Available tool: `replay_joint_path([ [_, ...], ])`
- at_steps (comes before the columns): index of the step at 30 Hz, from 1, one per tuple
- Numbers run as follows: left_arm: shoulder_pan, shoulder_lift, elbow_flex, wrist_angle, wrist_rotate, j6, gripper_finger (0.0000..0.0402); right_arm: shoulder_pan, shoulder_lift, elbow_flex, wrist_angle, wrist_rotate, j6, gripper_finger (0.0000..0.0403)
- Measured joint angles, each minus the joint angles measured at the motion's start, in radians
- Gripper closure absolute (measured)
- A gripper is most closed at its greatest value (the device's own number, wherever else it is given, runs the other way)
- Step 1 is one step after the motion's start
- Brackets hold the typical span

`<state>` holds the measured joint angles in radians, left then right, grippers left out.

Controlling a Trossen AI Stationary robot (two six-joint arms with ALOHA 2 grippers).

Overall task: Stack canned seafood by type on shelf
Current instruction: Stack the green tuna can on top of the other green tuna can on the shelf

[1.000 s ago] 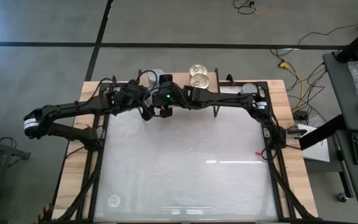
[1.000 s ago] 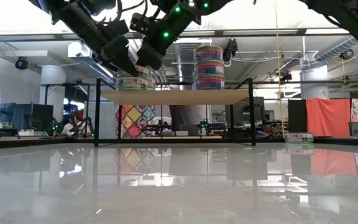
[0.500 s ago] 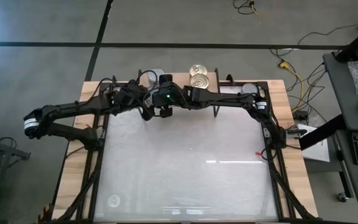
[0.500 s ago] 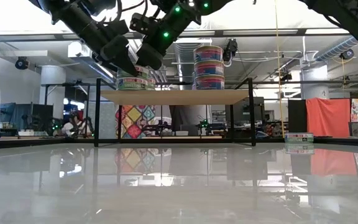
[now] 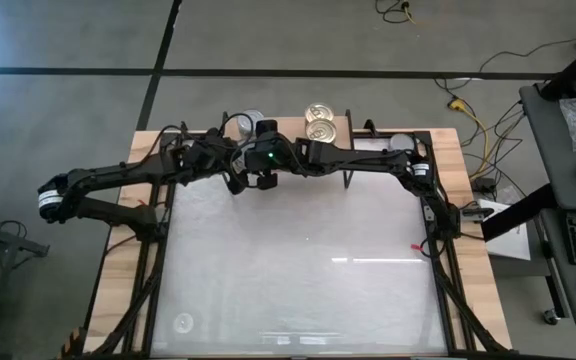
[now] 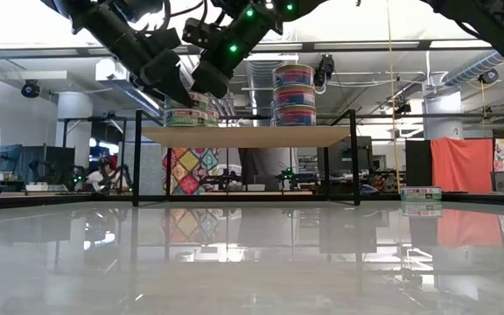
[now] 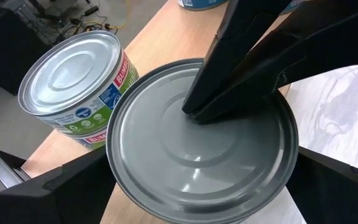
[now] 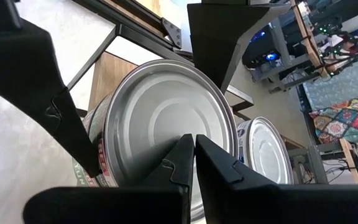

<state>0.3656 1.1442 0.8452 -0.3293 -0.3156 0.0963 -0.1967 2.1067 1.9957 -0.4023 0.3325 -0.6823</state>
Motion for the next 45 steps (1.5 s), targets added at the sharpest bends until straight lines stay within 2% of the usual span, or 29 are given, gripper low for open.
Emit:
replay_joint_path([
  [12,0.001,-0.001,-0.011,0.029,0.016,-0.012,0.0002,0.0,0.0,0.0,-0.005,0.0,-0.01,0.039],
  [33,0.002,-0.146,-0.337,0.517,0.024,-0.027,0.0001,0.0,0.001,0.0,-0.01,-0.03,-0.01,0.039],
  [42,0.02,-0.171,-0.354,0.534,0.013,-0.02,0.0002,-0.01,0.001,0.0,-0.032,-0.017,0.002,0.0393],
  [45,0.032,-0.169,-0.315,0.461,-0.007,-0.028,0.0002,-0.015,0.0,0.0,-0.045,-0.013,0.002,0.0393],
])
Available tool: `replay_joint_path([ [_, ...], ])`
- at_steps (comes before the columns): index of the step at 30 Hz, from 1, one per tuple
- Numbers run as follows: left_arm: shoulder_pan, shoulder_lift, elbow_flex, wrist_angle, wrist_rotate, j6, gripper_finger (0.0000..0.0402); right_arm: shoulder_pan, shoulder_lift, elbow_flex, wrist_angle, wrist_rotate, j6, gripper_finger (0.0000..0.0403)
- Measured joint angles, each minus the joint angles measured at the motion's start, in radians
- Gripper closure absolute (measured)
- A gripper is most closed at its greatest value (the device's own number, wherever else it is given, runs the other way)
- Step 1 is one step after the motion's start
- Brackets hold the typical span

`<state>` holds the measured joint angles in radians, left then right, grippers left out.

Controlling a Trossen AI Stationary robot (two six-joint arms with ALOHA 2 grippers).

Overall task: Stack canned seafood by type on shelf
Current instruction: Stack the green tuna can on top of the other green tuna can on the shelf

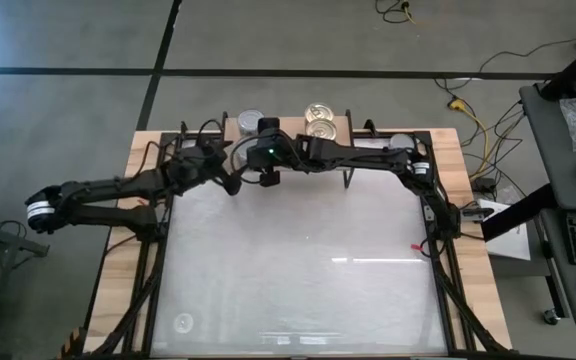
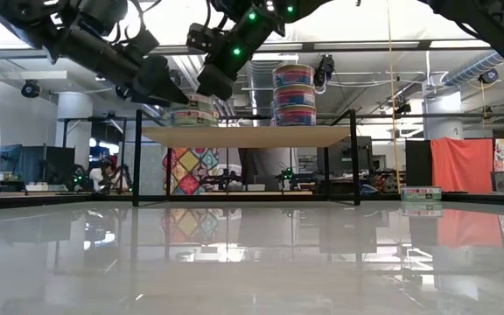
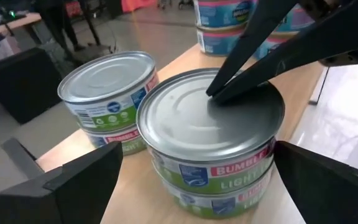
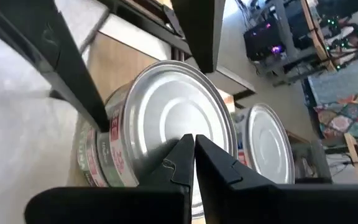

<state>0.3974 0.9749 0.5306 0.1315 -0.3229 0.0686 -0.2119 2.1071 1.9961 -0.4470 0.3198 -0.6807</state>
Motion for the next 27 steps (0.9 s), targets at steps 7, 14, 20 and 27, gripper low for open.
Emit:
replay_joint_path([
  [7,0.0,0.019,0.09,-0.145,-0.011,0.045,0.0002,-0.003,0.0,0.0,0.0,-0.003,0.0,0.0393],
  [14,0.001,-0.01,0.14,-0.308,-0.015,0.057,0.0002,-0.009,0.0,0.0,-0.001,-0.008,0.0,0.0394],
  [20,0.0,-0.075,0.169,-0.386,0.019,0.042,0.0002,-0.011,0.0,-0.001,0.014,-0.007,0.0,0.0394],
  [27,-0.001,-0.154,0.164,-0.398,0.243,-0.01,0.0002,-0.011,0.0,-0.002,0.035,0.023,-0.009,0.0394],
])
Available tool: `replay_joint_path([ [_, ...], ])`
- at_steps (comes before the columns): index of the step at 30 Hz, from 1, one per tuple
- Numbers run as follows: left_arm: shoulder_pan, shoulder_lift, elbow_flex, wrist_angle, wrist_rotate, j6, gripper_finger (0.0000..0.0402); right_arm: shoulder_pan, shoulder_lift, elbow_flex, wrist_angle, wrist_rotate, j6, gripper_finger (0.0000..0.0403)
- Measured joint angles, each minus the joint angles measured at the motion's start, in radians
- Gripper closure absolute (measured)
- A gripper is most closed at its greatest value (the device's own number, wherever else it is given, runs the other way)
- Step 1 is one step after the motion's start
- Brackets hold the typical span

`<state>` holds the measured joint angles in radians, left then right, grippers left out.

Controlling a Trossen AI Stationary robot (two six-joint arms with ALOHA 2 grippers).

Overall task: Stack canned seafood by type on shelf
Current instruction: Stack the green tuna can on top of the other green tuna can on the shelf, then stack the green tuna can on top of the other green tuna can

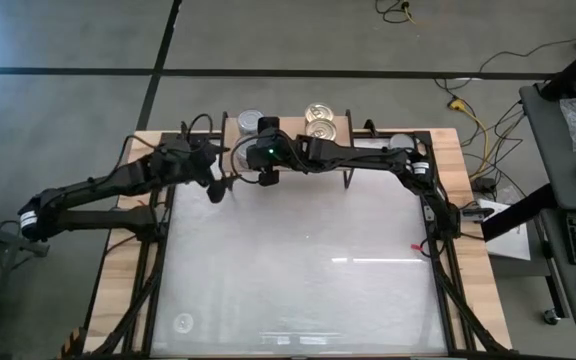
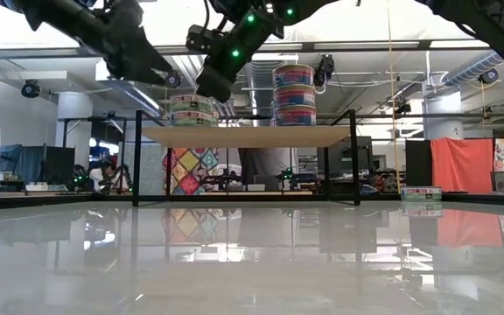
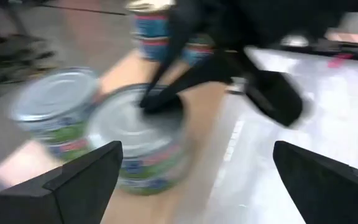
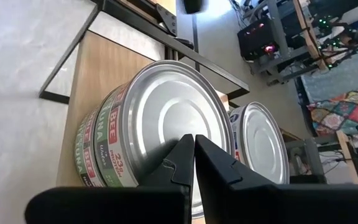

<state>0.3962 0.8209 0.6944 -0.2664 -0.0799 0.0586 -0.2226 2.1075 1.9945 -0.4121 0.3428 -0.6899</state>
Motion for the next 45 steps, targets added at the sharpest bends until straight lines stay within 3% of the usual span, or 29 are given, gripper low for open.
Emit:
replay_joint_path([
  [6,-0.001,-0.02,-0.001,-0.023,0.18,0.009,0.0002,0.001,0.0,-0.001,0.045,0.02,-0.007,0.0394],
  [12,-0.014,-0.014,-0.002,-0.054,0.205,0.008,0.0002,0.023,0.001,0.074,0.007,0.03,-0.022,0.0394],
  [15,-0.034,-0.017,-0.002,-0.06,0.218,0.007,0.0002,0.054,-0.002,0.142,-0.067,0.094,-0.05,0.0394],
  [19,-0.074,-0.03,-0.002,-0.06,0.244,0.007,0.0002,0.126,-0.018,0.269,-0.301,0.256,-0.059,0.0394],
  [22,-0.104,-0.037,-0.002,-0.06,0.25,-0.004,0.0002,0.19,-0.047,0.359,-0.484,0.286,0.014,0.0394],
  [27,-0.138,-0.035,-0.002,-0.058,0.25,-0.018,0.0002,0.284,-0.167,0.337,-0.6,0.285,0.183,0.0394],
  [33,-0.162,-0.008,-0.003,-0.01,0.25,-0.019,0.0002,0.324,-0.27,0.334,-0.881,0.285,0.526,0.0393],
  [38,-0.168,0.035,-0.003,0.042,0.248,-0.003,0.0002,0.309,-0.331,0.251,-1.161,0.287,0.871,0.0393],
  [45,-0.168,0.132,-0.003,0.125,0.247,0.036,0.0002,0.276,-0.524,-0.11,-1.128,0.286,1.003,0.0393],
])
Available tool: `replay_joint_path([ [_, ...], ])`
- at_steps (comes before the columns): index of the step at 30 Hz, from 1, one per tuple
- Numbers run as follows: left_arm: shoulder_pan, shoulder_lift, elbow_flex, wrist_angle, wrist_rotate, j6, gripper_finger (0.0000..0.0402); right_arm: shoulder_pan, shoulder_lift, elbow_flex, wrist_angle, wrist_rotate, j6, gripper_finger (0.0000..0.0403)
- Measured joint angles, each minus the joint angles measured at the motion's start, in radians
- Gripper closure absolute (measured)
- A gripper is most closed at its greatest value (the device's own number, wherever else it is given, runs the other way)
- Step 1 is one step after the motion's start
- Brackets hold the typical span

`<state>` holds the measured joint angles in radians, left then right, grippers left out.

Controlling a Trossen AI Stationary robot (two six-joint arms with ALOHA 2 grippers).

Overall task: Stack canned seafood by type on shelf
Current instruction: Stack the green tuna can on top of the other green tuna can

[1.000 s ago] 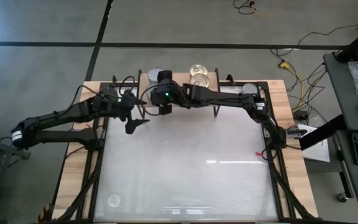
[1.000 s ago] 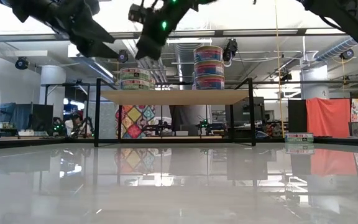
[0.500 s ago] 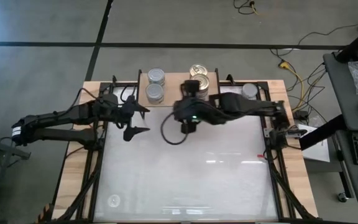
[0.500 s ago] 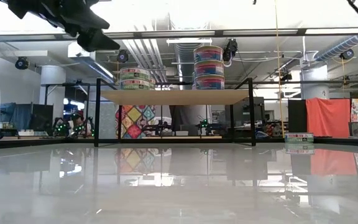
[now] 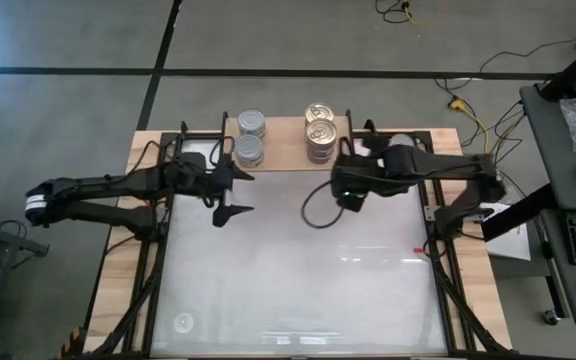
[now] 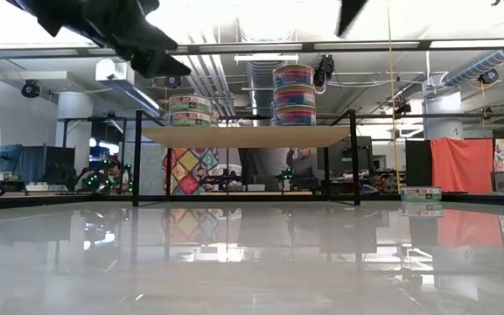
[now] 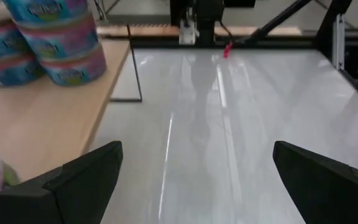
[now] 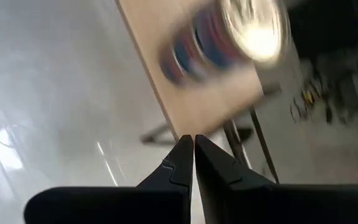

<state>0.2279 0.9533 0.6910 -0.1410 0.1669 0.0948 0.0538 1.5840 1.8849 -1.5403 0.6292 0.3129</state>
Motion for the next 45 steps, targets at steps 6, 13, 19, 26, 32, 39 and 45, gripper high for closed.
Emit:
replay_joint_path([
  [6,0.001,0.05,0.0,-0.061,0.0,0.064,0.0002,-0.101,-0.21,-0.357,0.01,0.0,0.122,0.0393],
  [13,0.002,-0.027,0.0,-0.08,-0.08,0.092,0.0002,-0.367,-0.38,-0.649,0.096,-0.084,0.287,0.0393],
  [19,0.001,-0.073,0.0,-0.087,-0.08,0.086,0.0002,-0.573,-0.436,-0.803,0.368,-0.231,0.322,0.0393],
  [26,0.001,-0.076,0.0,-0.128,-0.079,0.056,0.0002,-0.703,-0.43,-0.953,0.621,-0.254,0.408,0.0392],
  [32,0.0,-0.077,0.0,-0.14,-0.077,0.05,0.0002,-0.727,-0.43,-1.099,0.867,-0.12,0.59,0.0392],
  [39,0.0,-0.071,0.0,-0.142,-0.017,0.05,0.0002,-0.782,-0.413,-1.211,0.994,0.045,0.853,0.0392],
  [45,0.0,-0.068,-0.033,-0.119,0.001,0.044,0.0002,-0.852,-0.35,-1.229,1.131,0.044,0.893,0.0392],
])
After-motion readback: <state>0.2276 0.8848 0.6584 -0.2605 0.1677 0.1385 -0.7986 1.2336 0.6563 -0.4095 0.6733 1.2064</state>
